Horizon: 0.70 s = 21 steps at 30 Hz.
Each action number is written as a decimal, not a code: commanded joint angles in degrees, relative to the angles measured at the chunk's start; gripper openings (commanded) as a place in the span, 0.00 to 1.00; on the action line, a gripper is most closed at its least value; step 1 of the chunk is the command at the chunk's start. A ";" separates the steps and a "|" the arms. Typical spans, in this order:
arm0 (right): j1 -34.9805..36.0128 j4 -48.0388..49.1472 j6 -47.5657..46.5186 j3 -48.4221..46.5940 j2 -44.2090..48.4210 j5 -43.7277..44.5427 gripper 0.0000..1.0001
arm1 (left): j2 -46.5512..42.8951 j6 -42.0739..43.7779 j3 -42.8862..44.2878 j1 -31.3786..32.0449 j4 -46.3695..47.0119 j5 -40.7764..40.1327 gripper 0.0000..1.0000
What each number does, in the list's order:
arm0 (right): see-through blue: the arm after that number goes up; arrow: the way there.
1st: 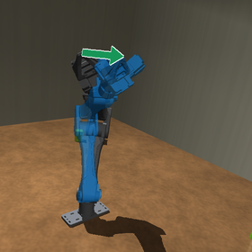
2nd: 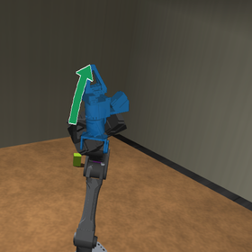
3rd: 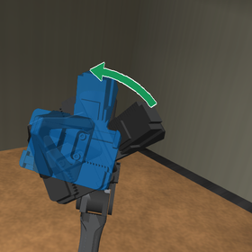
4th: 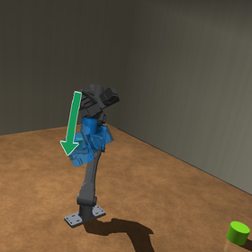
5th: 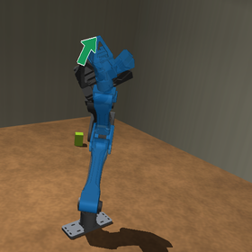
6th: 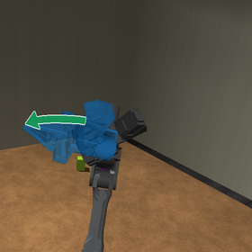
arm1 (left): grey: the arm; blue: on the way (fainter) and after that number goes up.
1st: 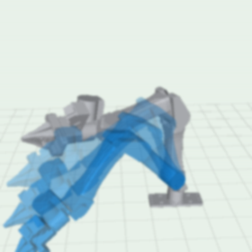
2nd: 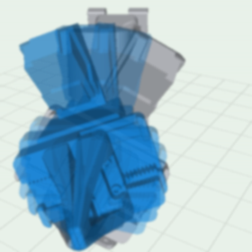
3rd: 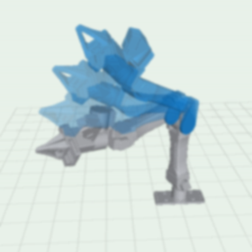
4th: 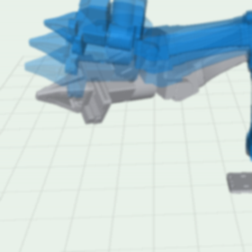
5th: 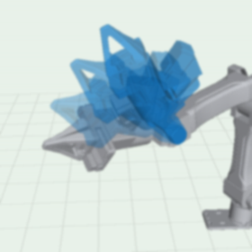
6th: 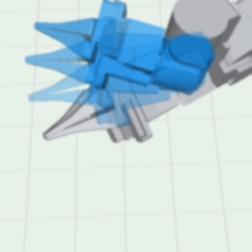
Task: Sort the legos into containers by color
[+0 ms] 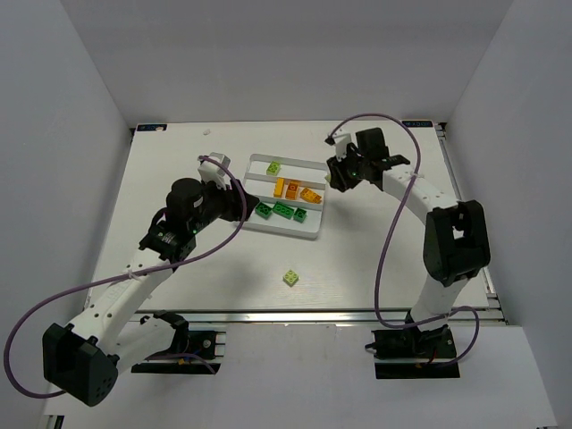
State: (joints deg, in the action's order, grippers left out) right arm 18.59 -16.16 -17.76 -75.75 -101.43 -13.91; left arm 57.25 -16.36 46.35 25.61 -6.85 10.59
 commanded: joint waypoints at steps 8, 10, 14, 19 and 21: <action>5.49 -3.53 -5.71 -26.45 -18.71 -6.04 0.10 | -2.67 2.03 -1.26 -0.38 2.72 -0.04 0.68; 5.76 -3.35 -4.13 -31.19 -22.56 -6.56 0.11 | -3.11 2.30 -1.70 -0.38 3.25 -0.22 0.68; 6.72 -3.97 -1.49 -37.96 -27.85 -7.71 0.22 | -3.46 3.18 -2.14 -0.38 3.60 0.57 0.72; 7.51 -1.42 0.96 -40.18 -31.45 -7.36 0.43 | -3.47 3.70 -2.40 -0.38 4.30 1.71 0.73; 7.69 -1.59 1.50 -41.50 -32.86 -7.45 0.60 | -3.38 3.79 -2.49 -0.38 4.48 2.15 0.74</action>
State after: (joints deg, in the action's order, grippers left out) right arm 25.67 -19.53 -17.98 -113.62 -132.92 -20.32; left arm 55.27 -13.52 44.45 25.61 -3.97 11.27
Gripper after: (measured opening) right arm 0.552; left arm 0.736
